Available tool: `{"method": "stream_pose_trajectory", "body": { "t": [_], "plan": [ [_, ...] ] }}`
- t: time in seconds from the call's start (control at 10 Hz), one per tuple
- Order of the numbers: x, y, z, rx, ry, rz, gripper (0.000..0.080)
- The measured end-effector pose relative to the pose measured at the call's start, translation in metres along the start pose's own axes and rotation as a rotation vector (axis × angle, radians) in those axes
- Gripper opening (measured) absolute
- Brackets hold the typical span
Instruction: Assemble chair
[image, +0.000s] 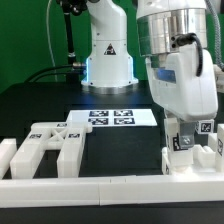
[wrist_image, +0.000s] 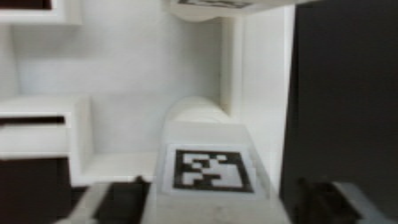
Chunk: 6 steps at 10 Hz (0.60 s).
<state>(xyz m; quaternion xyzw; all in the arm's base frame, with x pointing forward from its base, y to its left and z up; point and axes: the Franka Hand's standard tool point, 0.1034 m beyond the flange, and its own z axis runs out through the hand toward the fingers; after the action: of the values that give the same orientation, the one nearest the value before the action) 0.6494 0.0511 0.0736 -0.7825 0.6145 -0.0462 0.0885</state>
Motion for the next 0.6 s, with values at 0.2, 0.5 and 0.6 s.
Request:
{"method": "stream_pose_trajectory", "body": {
  "t": [0.2, 0.5, 0.6],
  "plan": [
    [-0.0031, -0.0006, -0.0009, 0.004, -0.009, -0.369, 0.0618],
    [-0.0043, 0.0018, -0.0033, 0.002, -0.008, -0.558, 0.0648],
    [-0.0042, 0.0018, -0.0033, 0.002, -0.008, -0.610, 0.0648]
  ]
}}
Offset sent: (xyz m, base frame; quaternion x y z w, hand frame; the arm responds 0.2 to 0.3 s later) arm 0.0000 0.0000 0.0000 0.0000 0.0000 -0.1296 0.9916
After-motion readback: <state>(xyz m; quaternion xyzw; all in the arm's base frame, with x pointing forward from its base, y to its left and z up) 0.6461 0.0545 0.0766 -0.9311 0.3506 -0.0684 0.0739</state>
